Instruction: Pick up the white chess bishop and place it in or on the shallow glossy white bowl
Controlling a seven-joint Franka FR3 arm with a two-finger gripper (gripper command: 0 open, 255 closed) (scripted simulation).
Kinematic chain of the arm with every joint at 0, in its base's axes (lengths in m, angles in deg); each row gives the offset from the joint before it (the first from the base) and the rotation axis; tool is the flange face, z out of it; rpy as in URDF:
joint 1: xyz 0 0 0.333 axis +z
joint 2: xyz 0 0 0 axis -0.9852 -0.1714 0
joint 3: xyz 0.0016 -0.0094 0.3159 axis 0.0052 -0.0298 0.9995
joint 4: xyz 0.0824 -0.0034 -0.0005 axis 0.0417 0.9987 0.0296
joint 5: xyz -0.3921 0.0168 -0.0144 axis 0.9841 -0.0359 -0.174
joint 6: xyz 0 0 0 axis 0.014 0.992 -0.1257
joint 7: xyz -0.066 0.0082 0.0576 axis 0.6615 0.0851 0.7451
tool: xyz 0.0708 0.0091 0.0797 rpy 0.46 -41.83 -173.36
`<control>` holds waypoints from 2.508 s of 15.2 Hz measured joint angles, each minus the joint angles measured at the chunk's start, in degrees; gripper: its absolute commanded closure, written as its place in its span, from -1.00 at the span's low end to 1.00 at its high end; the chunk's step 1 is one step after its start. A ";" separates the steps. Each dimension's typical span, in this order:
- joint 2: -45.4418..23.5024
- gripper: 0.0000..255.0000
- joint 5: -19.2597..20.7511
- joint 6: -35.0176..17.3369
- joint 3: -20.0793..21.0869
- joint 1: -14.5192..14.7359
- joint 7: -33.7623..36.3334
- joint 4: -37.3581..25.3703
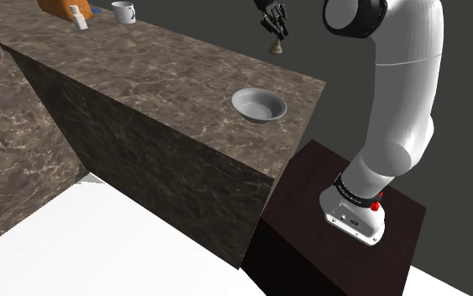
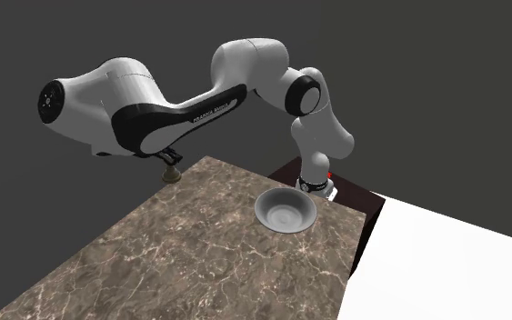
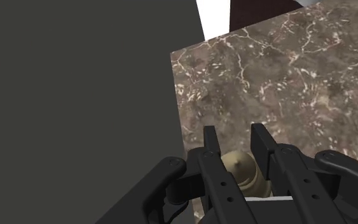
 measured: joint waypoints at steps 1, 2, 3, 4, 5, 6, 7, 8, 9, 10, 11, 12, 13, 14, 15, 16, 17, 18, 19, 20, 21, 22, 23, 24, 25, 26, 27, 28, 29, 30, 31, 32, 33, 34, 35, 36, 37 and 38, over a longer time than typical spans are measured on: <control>-0.39 1.00 0.20 0.85 -0.07 0.03 -0.47 -1.32; -0.89 1.00 0.39 1.65 -0.15 0.03 -0.95 -2.71; -1.29 1.00 0.64 2.57 -0.25 0.05 -1.51 -4.13; -1.67 1.00 0.86 3.52 -0.32 0.12 -2.00 -5.51; -2.34 1.00 1.15 4.67 -0.43 0.18 -2.65 -7.44; -2.59 1.00 1.41 5.55 -0.53 0.21 -3.19 -8.65; -1.51 1.00 1.21 5.51 -0.35 0.61 -2.54 -7.31; 0.07 1.00 0.88 5.43 -0.08 1.19 -1.50 -5.28; 1.38 1.00 0.33 5.54 0.30 2.00 -0.06 -3.62; 3.75 1.00 -0.30 4.96 0.74 2.78 1.66 -0.16; 5.23 1.00 -0.98 4.88 1.16 3.60 3.30 1.90; 7.68 1.00 -1.43 4.48 1.50 4.18 4.60 5.14; 9.02 1.00 -2.09 4.52 1.90 4.93 6.09 6.84; 10.47 1.00 -2.86 4.42 2.35 5.71 7.74 8.86; 12.12 1.00 -3.54 4.37 2.77 6.42 9.22 10.99; 13.06 1.00 -4.09 4.79 3.13 7.05 10.35 11.78; 14.99 1.00 -5.04 4.38 3.65 7.86 12.23 14.58; 16.69 1.00 -5.82 4.50 4.11 8.58 13.78 16.55; 17.18 1.00 -6.57 4.90 4.55 9.24 15.10 16.94; 17.77 1.00 -7.35 5.45 5.03 9.96 16.49 17.34; 19.22 1.00 -8.24 5.21 5.48 10.60 18.02 19.33; 20.06 1.00 -9.08 5.09 5.90 11.18 19.43 20.55; 21.14 1.00 -9.98 5.20 6.38 11.82 20.91 21.83; 21.85 1.00 -10.79 5.87 6.87 12.47 22.23 22.10; 22.23 1.00 -11.77 6.01 7.40 13.15 23.80 22.56; 23.62 1.00 -12.98 6.22 8.04 13.96 25.67 24.06; 24.37 1.00 -14.02 6.19 8.57 14.60 27.24 24.99; 24.59 1.00 -15.22 6.58 9.22 15.38 29.08 25.04; 24.87 1.00 -16.44 6.84 9.87 16.14 30.91 25.23; 25.57 1.00 -17.28 7.12 10.29 16.62 32.10 25.77; 25.71 1.00 -18.45 7.10 10.90 17.32 33.86 26.02; 26.00 1.00 -19.37 7.30 11.38 17.86 35.24 26.22; 26.31 1.00 -19.90 7.08 11.64 18.15 36.00 26.78; 26.62 1.00 -20.13 6.43 11.72 18.24 36.31 27.75; 26.82 1.00 -20.28 5.77 11.78 18.30 36.53 28.64; 27.13 1.00 -20.43 4.86 11.81 18.33 36.70 29.88; 27.21 1.00 -20.49 4.18 11.83 18.35 36.80 30.64; 27.46 1.00 -20.58 3.39 11.85 18.37 36.90 31.69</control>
